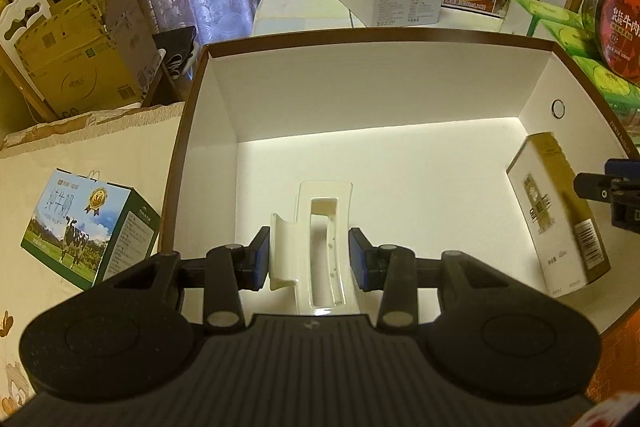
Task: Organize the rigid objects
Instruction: 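Lower and release the gold box with the right tool while the left tool releases the clip inside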
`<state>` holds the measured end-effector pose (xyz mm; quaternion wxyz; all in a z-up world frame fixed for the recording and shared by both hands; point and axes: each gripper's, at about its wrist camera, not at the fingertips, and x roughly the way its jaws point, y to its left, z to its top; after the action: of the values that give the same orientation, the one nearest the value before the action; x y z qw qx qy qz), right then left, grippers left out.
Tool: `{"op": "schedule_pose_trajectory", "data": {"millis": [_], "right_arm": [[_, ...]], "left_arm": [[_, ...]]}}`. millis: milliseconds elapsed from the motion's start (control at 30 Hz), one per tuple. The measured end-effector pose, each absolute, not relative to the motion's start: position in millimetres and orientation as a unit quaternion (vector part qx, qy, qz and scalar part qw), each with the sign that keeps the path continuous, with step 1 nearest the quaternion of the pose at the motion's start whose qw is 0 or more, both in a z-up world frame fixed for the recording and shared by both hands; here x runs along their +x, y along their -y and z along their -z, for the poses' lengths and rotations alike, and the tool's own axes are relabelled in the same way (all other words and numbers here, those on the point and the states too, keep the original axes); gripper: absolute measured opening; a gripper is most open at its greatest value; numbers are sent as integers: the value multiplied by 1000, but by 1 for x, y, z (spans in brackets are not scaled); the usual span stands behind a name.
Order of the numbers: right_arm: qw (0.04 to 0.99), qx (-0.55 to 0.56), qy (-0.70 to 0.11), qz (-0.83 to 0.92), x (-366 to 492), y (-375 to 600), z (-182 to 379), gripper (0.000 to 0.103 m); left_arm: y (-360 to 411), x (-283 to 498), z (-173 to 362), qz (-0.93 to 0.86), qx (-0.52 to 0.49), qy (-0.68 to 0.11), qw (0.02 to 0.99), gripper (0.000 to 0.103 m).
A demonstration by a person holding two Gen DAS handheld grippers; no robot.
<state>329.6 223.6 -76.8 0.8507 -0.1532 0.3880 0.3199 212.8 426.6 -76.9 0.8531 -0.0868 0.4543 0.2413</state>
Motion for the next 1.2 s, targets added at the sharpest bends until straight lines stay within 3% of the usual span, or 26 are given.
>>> {"op": "schedule_pose_trajectory", "data": {"millis": [233,367,667,1200], "right_arm": [[846,-147,-391,-332,325,-220,73,48],[842,-137,-393,-343,321,-217,68,49],[834,-121,-397,-364,307,-204,59,57],[842,-86,-382,-372,280,-171,35,59]], "left_arm": [[-425,213,75,-241,-78,-448,858,40],[-420,209,69,-245,-61,-434,865,60],[-414,196,58,-237,-72,-433,867,60],[-379,177,24,-203,-83,-407,887,60]]}}
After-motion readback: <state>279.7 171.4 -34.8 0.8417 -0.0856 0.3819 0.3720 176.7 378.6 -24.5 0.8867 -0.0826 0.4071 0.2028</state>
